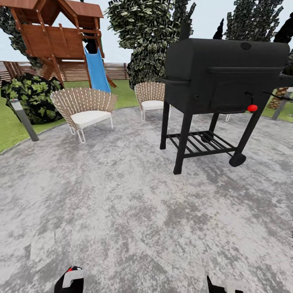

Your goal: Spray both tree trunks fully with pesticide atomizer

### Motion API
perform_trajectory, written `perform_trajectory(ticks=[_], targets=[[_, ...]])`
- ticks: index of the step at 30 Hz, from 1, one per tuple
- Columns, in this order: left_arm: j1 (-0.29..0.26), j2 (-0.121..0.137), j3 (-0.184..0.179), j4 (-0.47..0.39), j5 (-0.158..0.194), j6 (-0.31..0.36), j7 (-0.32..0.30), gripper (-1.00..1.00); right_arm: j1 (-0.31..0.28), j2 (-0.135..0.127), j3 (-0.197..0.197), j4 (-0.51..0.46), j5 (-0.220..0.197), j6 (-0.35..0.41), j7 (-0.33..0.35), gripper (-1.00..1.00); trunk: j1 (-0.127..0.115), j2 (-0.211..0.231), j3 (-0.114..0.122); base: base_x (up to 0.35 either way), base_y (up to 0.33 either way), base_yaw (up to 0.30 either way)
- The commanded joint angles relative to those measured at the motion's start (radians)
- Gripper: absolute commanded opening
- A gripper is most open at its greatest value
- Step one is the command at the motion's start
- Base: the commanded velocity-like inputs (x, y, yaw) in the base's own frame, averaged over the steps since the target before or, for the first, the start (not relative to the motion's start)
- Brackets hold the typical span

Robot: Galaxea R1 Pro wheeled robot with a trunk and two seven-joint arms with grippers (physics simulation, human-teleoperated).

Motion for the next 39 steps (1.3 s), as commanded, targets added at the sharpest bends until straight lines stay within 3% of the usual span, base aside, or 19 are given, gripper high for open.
perform_trajectory(ticks=[1, 25, 39], targets=[[0.000, 0.000, 0.002, 0.000, -0.007, -0.003, 0.004, -1.00, -0.001, 0.000, 0.001, 0.001, -0.005, -0.003, 0.000, 1.00, 0.000, 0.000, -0.001, 0.338, 0.000, -0.300], [0.000, 0.000, 0.002, 0.000, -0.007, -0.004, 0.004, -1.00, -0.001, 0.000, 0.000, 0.001, -0.005, -0.003, 0.000, 1.00, 0.000, 0.000, -0.001, 0.331, 0.000, -0.300], [0.000, 0.001, 0.002, 0.001, -0.006, -0.004, 0.004, -1.00, -0.001, 0.000, 0.001, 0.001, -0.005, -0.003, 0.000, 1.00, 0.000, 0.000, -0.001, 0.087, 0.000, -0.300]])
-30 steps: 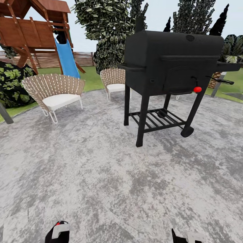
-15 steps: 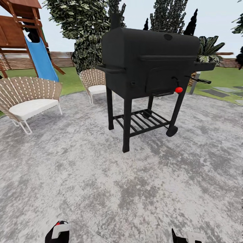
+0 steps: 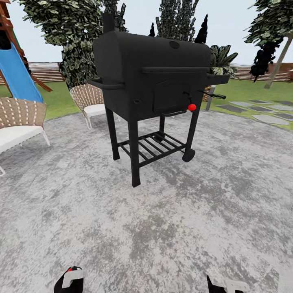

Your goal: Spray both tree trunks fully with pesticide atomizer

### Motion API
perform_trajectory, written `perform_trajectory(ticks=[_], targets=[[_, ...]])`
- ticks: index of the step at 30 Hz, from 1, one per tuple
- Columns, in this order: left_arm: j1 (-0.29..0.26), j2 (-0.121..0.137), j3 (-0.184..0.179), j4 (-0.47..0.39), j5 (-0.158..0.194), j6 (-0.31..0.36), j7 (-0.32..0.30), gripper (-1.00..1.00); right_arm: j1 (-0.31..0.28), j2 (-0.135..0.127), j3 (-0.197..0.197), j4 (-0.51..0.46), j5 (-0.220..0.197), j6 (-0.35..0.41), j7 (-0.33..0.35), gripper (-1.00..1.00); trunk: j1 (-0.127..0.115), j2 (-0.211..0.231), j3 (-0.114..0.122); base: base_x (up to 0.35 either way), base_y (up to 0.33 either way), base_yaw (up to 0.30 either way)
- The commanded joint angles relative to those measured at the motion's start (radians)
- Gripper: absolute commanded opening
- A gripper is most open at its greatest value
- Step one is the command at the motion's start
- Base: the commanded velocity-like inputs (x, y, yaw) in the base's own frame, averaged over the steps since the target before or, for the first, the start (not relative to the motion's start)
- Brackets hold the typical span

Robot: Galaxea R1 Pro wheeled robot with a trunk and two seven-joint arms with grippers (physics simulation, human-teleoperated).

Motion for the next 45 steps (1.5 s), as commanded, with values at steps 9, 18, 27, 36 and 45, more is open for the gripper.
perform_trajectory(ticks=[9, 18, 27, 36, 45], targets=[[0.000, -0.001, 0.002, 0.001, -0.007, -0.003, 0.004, -1.00, -0.001, 0.000, 0.001, 0.001, -0.005, -0.003, 0.000, 1.00, 0.000, 0.000, -0.001, 0.000, 0.000, -0.300], [0.000, -0.002, 0.002, -0.002, -0.008, -0.002, 0.004, -1.00, -0.001, 0.000, 0.002, 0.001, -0.005, -0.003, 0.000, 1.00, 0.000, 0.000, -0.001, 0.137, 0.000, -0.300], [0.000, -0.002, 0.002, 0.004, -0.008, -0.002, 0.005, -1.00, -0.001, 0.000, 0.002, 0.001, -0.005, -0.003, 0.000, 1.00, 0.000, 0.000, -0.001, 0.332, 0.000, -0.300], [0.000, -0.002, 0.003, 0.004, -0.007, -0.002, 0.005, -1.00, -0.001, 0.000, 0.002, 0.001, -0.005, -0.003, 0.000, 1.00, 0.000, 0.000, -0.001, 0.338, 0.000, -0.300], [0.000, -0.002, 0.003, 0.004, -0.007, -0.002, 0.005, -1.00, -0.001, 0.000, 0.002, 0.001, -0.005, -0.003, 0.000, 1.00, 0.000, 0.000, -0.001, 0.339, 0.000, -0.300]])
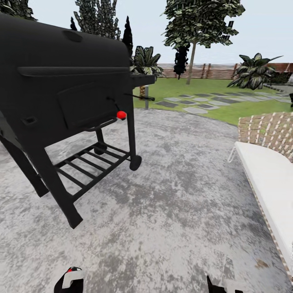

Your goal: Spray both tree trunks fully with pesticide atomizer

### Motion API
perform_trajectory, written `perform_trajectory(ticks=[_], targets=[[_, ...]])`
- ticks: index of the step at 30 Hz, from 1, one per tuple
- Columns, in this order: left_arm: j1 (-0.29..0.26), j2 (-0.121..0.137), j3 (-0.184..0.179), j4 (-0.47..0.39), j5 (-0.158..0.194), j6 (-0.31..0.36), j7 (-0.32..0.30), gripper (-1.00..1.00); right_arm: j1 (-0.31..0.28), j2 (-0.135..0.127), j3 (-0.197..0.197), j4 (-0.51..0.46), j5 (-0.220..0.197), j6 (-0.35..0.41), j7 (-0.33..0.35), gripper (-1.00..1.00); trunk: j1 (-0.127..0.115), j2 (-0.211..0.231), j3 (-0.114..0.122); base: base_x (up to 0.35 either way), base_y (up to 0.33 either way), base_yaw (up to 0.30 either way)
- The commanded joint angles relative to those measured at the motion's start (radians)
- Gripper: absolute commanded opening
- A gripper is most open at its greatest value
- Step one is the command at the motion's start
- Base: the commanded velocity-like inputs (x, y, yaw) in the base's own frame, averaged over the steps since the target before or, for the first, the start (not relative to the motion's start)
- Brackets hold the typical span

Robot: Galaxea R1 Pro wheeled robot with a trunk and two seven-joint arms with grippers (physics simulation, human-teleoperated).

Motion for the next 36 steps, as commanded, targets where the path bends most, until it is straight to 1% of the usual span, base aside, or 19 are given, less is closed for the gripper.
perform_trajectory(ticks=[1, 19, 36], targets=[[0.000, 0.000, 0.002, 0.000, -0.007, -0.003, 0.004, -1.00, -0.001, 0.000, 0.001, 0.001, -0.005, -0.003, 0.000, 1.00, 0.000, 0.000, -0.001, 0.339, 0.000, -0.300], [0.000, 0.002, 0.002, -0.001, -0.007, -0.003, 0.004, -1.00, -0.001, 0.000, 0.001, 0.001, -0.005, -0.003, 0.000, 1.00, 0.000, 0.000, 0.000, 0.339, 0.000, -0.300], [0.000, 0.003, 0.002, -0.001, -0.007, -0.003, 0.004, -1.00, -0.001, 0.002, 0.001, 0.001, -0.005, -0.003, 0.002, 1.00, 0.000, 0.000, 0.013, 0.339, 0.000, -0.281]])
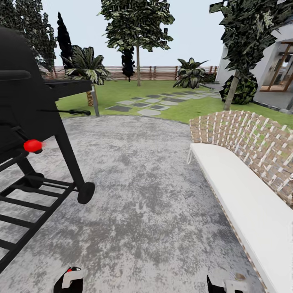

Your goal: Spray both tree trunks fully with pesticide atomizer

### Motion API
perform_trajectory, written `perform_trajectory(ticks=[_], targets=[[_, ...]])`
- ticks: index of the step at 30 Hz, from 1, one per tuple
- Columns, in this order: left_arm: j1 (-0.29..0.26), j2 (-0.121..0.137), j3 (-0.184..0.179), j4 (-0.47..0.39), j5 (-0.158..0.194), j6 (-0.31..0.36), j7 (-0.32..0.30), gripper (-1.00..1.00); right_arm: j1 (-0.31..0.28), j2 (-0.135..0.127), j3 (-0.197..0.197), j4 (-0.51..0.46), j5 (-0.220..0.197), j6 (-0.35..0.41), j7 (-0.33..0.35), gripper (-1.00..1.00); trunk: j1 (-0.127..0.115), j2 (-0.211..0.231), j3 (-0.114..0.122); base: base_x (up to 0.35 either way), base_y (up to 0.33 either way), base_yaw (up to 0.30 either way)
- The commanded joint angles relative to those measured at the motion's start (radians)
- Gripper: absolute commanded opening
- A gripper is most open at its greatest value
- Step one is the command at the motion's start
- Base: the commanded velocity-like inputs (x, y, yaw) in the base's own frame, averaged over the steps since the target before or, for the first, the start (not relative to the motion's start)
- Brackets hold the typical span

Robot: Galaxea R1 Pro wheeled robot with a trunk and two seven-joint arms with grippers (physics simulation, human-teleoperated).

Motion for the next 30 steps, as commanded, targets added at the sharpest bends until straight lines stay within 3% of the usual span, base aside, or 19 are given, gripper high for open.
perform_trajectory(ticks=[1, 30], targets=[[0.000, 0.000, 0.002, 0.000, -0.007, -0.003, 0.004, -1.00, 0.000, 0.000, 0.001, 0.001, -0.005, -0.003, 0.000, 1.00, 0.000, 0.000, 0.000, 0.339, 0.000, -0.268], [0.000, 0.001, 0.003, 0.003, -0.005, -0.002, 0.004, -1.00, -0.001, 0.000, 0.001, 0.003, -0.003, -0.003, 0.002, 1.00, 0.000, 0.000, 0.002, 0.339, 0.031, -0.018]])
